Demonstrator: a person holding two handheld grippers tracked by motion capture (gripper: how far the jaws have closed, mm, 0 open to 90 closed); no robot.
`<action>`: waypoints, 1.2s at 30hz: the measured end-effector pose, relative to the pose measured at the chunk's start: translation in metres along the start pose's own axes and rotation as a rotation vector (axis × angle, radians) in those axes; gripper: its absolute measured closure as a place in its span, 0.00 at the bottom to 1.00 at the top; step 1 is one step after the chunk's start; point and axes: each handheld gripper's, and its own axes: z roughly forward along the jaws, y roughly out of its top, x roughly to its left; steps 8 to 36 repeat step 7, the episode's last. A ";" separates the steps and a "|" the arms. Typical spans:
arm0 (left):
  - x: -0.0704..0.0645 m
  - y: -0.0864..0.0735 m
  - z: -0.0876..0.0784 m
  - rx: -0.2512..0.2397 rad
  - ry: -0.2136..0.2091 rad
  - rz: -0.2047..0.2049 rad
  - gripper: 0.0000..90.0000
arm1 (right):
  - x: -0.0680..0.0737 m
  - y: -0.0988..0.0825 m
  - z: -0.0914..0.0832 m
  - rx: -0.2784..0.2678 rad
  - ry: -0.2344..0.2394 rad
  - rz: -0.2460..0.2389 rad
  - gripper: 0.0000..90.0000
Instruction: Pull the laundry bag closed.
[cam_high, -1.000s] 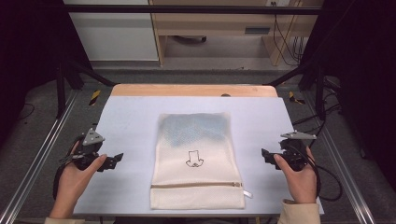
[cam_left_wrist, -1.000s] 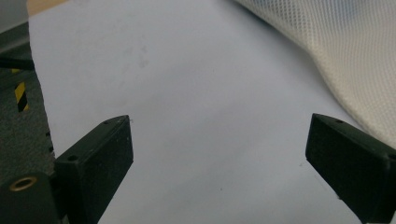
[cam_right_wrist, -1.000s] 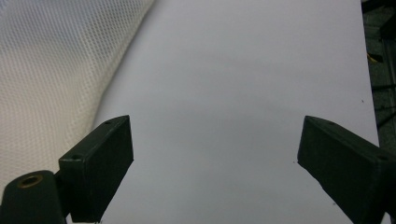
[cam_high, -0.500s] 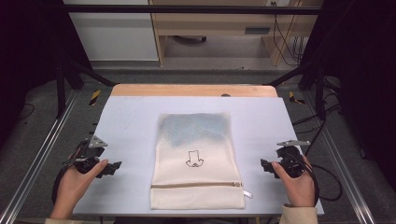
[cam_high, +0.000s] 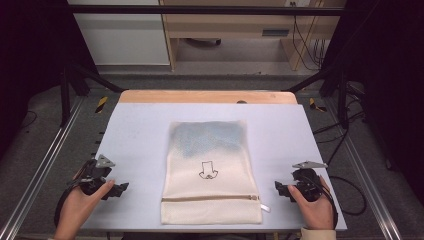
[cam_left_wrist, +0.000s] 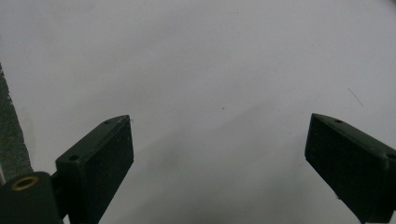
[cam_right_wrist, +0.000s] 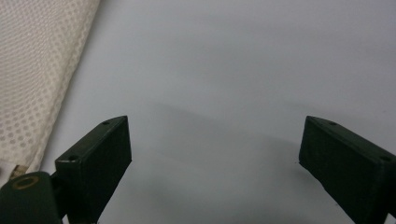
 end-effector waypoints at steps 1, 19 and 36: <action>0.000 -0.001 0.001 -0.004 0.001 -0.003 0.08 | 0.000 -0.001 0.000 -0.004 0.008 0.001 0.11; 0.006 -0.003 0.010 -0.174 0.000 -0.070 0.06 | 0.002 -0.004 0.000 -0.040 0.036 -0.035 0.08; 0.006 -0.003 0.010 -0.174 0.000 -0.070 0.06 | 0.002 -0.004 0.000 -0.040 0.036 -0.035 0.08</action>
